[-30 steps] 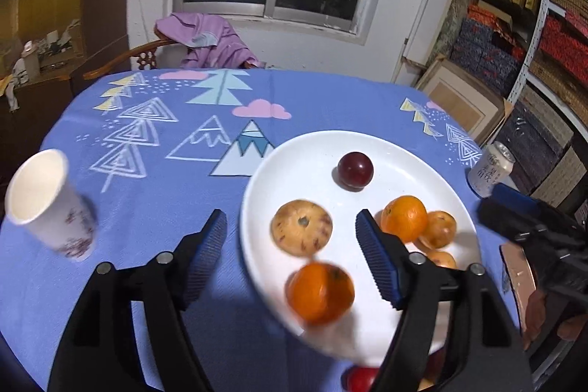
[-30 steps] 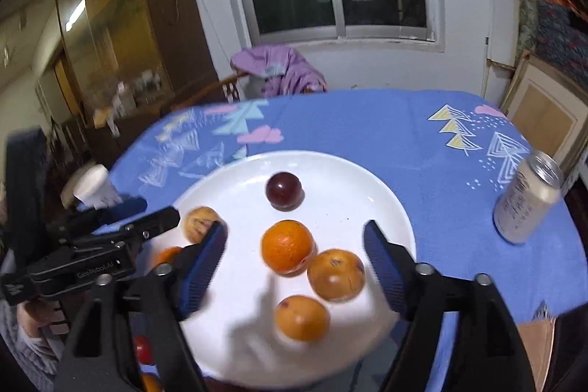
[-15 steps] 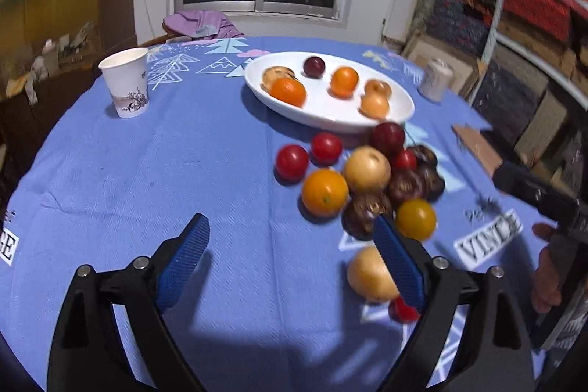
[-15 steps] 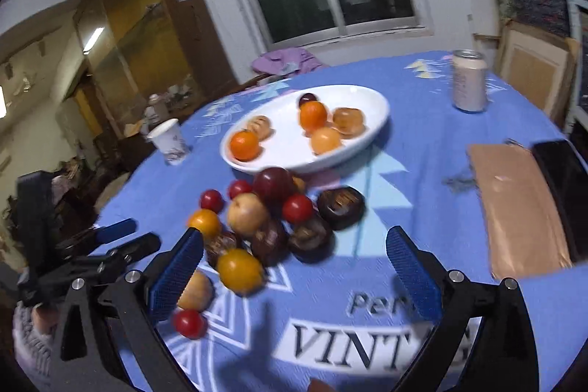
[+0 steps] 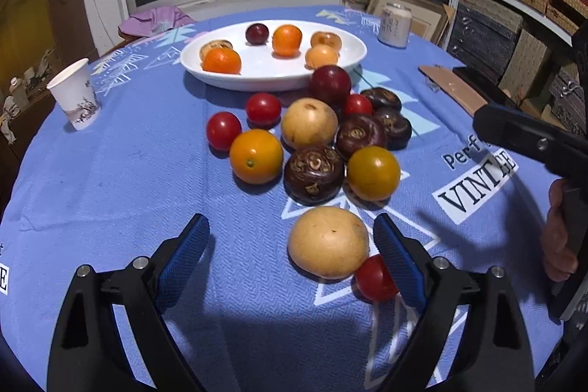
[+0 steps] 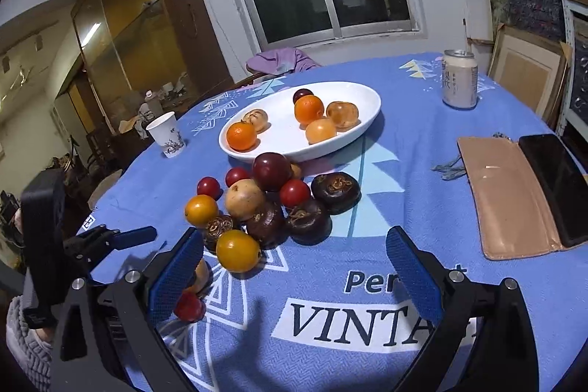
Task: Organize fruits
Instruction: 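Move both open tools back to the pile, left tool toward a potato, then grasp the pale potato with the left tool while the right tool grasps a red cherry tomato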
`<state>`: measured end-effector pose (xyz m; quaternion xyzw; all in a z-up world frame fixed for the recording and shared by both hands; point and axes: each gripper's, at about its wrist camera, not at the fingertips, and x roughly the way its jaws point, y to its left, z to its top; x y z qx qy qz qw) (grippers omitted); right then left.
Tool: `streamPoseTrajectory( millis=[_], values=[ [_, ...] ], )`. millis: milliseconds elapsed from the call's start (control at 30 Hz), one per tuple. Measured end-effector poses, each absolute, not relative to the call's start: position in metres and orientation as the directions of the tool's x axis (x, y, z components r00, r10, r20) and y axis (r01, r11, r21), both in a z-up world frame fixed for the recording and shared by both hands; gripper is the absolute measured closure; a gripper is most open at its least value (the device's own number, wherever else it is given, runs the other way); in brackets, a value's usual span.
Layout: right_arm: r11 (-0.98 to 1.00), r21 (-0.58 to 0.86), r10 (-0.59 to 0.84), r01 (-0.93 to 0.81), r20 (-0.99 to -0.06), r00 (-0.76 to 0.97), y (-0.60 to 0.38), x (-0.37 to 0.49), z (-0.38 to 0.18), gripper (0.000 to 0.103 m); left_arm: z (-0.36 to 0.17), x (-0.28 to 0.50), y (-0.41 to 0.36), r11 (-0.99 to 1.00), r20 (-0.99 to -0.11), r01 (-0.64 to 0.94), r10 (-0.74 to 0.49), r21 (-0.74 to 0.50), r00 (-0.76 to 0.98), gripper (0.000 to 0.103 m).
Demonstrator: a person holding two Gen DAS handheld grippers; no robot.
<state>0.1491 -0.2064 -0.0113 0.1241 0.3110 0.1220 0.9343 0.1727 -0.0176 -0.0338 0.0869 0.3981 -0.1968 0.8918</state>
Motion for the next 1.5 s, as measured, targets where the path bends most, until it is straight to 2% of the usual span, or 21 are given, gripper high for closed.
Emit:
streamPoseTrajectory(
  millis=[100, 200, 333, 600, 767, 867, 1000, 1067, 1167, 1300, 1400, 1467, 1500],
  values=[
    [0.915, 0.375, 0.351, -0.149, -0.557, 0.753, -0.213, 0.149, -0.015, 0.003, -0.036, 0.173, -0.021, 0.899, -0.752, 0.438, -0.293, -0.007, 0.591, 0.022],
    [0.901, 0.412, 0.365, -0.135, -0.552, 0.75, -0.217, 0.144, -0.019, 0.003, -0.036, 0.173, -0.019, 0.893, -0.752, 0.449, -0.315, -0.028, 0.579, 0.039],
    [0.91, 0.387, 0.357, -0.15, -0.545, 0.759, -0.212, 0.137, -0.018, 0.003, -0.034, 0.168, -0.024, 0.873, -0.744, 0.486, -0.342, -0.027, 0.574, 0.055],
    [0.907, 0.382, 0.375, -0.178, -0.539, 0.754, -0.209, 0.135, -0.018, 0.003, -0.035, 0.171, -0.015, 0.873, -0.752, 0.48, -0.373, -0.086, 0.543, 0.053],
    [0.907, 0.325, 0.412, -0.267, -0.564, 0.716, -0.188, 0.132, -0.018, 0.005, -0.035, 0.174, 0.0, 0.904, -0.754, 0.421, -0.331, -0.08, 0.568, 0.053],
    [0.904, 0.269, 0.427, -0.332, -0.578, 0.695, -0.171, 0.129, -0.015, 0.017, -0.034, 0.175, 0.006, 0.915, -0.752, 0.399, -0.308, -0.066, 0.583, 0.053],
    [0.897, 0.165, 0.41, -0.411, -0.658, 0.631, -0.14, 0.132, -0.02, 0.029, -0.032, 0.178, 0.023, 0.938, -0.743, 0.339, -0.277, -0.072, 0.609, 0.053],
    [0.884, 0.081, 0.371, -0.459, -0.719, 0.587, -0.116, 0.135, -0.027, 0.042, -0.033, 0.181, 0.027, 0.943, -0.749, 0.323, -0.273, -0.083, 0.604, 0.053],
    [0.862, 0.024, 0.344, -0.507, -0.762, 0.549, -0.094, 0.137, -0.034, 0.049, -0.033, 0.181, 0.025, 0.943, -0.752, 0.327, -0.263, -0.067, 0.604, 0.053],
    [0.862, 0.069, 0.36, -0.502, -0.781, 0.511, -0.088, 0.143, -0.039, 0.05, -0.035, 0.182, 0.026, 0.941, -0.758, 0.33, -0.272, -0.079, 0.594, 0.053],
    [0.871, 0.107, 0.368, -0.48, -0.79, 0.491, -0.088, 0.149, -0.04, 0.058, -0.036, 0.182, 0.026, 0.94, -0.759, 0.331, -0.274, -0.082, 0.591, 0.053],
    [0.881, 0.108, 0.359, -0.462, -0.788, 0.5, -0.087, 0.153, -0.04, 0.066, -0.036, 0.182, 0.027, 0.94, -0.76, 0.331, -0.276, -0.086, 0.588, 0.053],
    [0.883, 0.111, 0.357, -0.456, -0.79, 0.499, -0.087, 0.155, -0.04, 0.067, -0.036, 0.182, 0.026, 0.94, -0.761, 0.331, -0.277, -0.088, 0.587, 0.053]
  ],
)
